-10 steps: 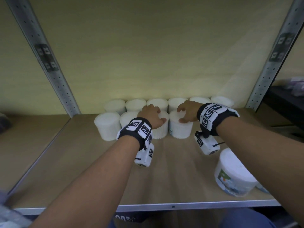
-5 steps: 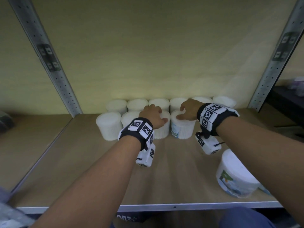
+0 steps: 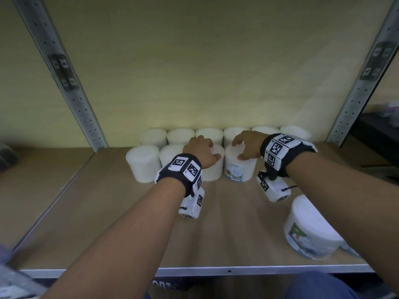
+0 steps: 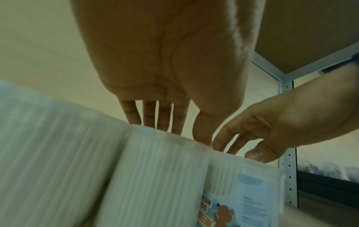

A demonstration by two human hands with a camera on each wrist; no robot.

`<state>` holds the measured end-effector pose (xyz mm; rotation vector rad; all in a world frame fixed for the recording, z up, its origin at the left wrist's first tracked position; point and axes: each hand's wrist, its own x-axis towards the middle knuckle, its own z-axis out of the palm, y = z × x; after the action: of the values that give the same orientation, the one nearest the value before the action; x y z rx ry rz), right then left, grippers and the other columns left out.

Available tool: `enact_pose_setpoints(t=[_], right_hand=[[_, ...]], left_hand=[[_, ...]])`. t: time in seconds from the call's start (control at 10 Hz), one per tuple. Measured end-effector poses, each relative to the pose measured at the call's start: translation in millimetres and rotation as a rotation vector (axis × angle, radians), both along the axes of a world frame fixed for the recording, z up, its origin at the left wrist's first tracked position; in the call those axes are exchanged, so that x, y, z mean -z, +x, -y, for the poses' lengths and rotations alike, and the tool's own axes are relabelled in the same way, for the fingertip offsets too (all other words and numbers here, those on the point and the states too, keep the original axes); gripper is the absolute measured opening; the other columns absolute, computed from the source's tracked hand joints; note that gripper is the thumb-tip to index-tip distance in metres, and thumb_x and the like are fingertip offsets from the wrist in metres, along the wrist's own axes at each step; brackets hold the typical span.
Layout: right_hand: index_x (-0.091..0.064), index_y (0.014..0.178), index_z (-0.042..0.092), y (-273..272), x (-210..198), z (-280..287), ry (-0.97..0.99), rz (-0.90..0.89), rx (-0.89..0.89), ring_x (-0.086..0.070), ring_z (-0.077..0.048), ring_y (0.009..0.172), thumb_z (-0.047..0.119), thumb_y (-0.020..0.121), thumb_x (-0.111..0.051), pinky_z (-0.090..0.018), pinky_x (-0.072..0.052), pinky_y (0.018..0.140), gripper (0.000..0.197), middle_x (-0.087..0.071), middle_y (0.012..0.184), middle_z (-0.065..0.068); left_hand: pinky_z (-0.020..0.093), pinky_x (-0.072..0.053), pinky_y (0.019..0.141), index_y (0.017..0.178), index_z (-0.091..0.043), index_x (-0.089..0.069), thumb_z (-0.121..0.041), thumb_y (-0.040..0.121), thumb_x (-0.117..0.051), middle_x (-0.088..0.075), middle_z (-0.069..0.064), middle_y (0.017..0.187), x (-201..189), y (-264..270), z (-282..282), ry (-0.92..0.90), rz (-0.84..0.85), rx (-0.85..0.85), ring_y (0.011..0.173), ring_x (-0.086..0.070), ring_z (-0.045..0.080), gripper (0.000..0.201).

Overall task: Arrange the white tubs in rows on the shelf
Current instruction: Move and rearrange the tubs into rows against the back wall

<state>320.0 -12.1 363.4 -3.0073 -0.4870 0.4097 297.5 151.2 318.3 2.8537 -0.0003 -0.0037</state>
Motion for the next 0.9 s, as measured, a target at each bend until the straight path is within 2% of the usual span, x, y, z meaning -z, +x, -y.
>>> enact_pose_setpoints(t=[0.1, 0.2, 0.3, 0.4, 0.5, 0.7, 0.8, 0.9], right_hand=[[-0.043, 0.142, 0.018, -1, -2, 0, 0.008, -0.031, -0.014, -0.044, -0.023, 0.131, 0.013, 0.090, -0.060, -0.028, -0.040, 0.102, 0.055, -0.041, 0.145, -0.007], [-0.049, 0.138, 0.017, 3, -3, -3, 0.023, 0.019, -0.004, -0.048, -0.025, 0.127, 0.011, 0.090, -0.057, -0.028, -0.042, 0.099, 0.048, -0.046, 0.142, -0.007], [-0.055, 0.130, 0.007, 6, -3, -6, 0.027, 0.103, 0.034, -0.053, -0.027, 0.121, 0.031, 0.092, -0.056, -0.032, -0.045, 0.101, 0.045, -0.055, 0.133, -0.011], [-0.053, 0.130, 0.005, 5, 3, -7, -0.032, 0.090, 0.076, -0.054, -0.028, 0.121, 0.050, 0.089, -0.053, -0.035, -0.045, 0.102, 0.061, -0.055, 0.133, -0.013], [-0.048, 0.134, 0.005, 6, 11, -8, -0.056, 0.109, 0.074, -0.050, -0.028, 0.125, 0.052, 0.088, -0.054, -0.034, -0.042, 0.103, 0.066, -0.050, 0.137, -0.013], [-0.042, 0.140, 0.006, 6, 8, -7, -0.066, 0.075, 0.060, -0.046, -0.027, 0.130, 0.044, 0.092, -0.055, -0.034, -0.039, 0.106, 0.063, -0.045, 0.143, -0.012], [-0.036, 0.145, 0.010, 7, 6, -5, -0.059, 0.030, 0.027, -0.041, -0.025, 0.134, 0.033, 0.092, -0.059, -0.032, -0.035, 0.108, 0.063, -0.039, 0.148, -0.008], [-0.035, 0.146, 0.015, 5, 3, -4, -0.040, -0.014, -0.002, -0.041, -0.024, 0.134, 0.019, 0.091, -0.061, -0.030, -0.038, 0.105, 0.061, -0.036, 0.149, -0.006]], left_hand=[[0.041, -0.037, 0.106, 0.134, -0.018, -0.048, -0.047, 0.088, -0.055, -0.043, 0.008, 0.138, 0, 0, 0, -0.005, 0.003, -0.002, 0.130, -0.037, 0.027, 0.055], [0.041, -0.037, 0.105, 0.134, -0.018, -0.049, -0.047, 0.088, -0.056, -0.044, 0.008, 0.138, 0, 0, 0, -0.009, 0.005, -0.005, 0.130, -0.037, 0.027, 0.055], [0.041, -0.037, 0.106, 0.135, -0.018, -0.048, -0.047, 0.088, -0.056, -0.043, 0.008, 0.138, 0, -1, 0, -0.018, 0.005, -0.005, 0.131, -0.037, 0.027, 0.055], [0.042, -0.037, 0.106, 0.135, -0.018, -0.048, -0.047, 0.088, -0.056, -0.043, 0.007, 0.138, 0, -1, 1, -0.016, 0.002, -0.004, 0.131, -0.037, 0.027, 0.055], [0.042, -0.037, 0.105, 0.135, -0.018, -0.048, -0.047, 0.088, -0.055, -0.043, 0.008, 0.137, 0, 0, 0, -0.007, 0.001, 0.000, 0.130, -0.037, 0.027, 0.055], [0.041, -0.038, 0.105, 0.133, -0.018, -0.049, -0.047, 0.088, -0.056, -0.044, 0.008, 0.137, 1, 0, 0, -0.022, 0.010, -0.004, 0.131, -0.037, 0.026, 0.055], [0.042, -0.038, 0.105, 0.133, -0.018, -0.049, -0.047, 0.087, -0.056, -0.044, 0.008, 0.136, 1, 1, 0, -0.025, 0.013, -0.003, 0.130, -0.038, 0.026, 0.055], [0.042, -0.038, 0.105, 0.133, -0.018, -0.049, -0.048, 0.087, -0.056, -0.044, 0.008, 0.136, 1, 0, -1, -0.025, 0.012, -0.004, 0.130, -0.038, 0.027, 0.055]])
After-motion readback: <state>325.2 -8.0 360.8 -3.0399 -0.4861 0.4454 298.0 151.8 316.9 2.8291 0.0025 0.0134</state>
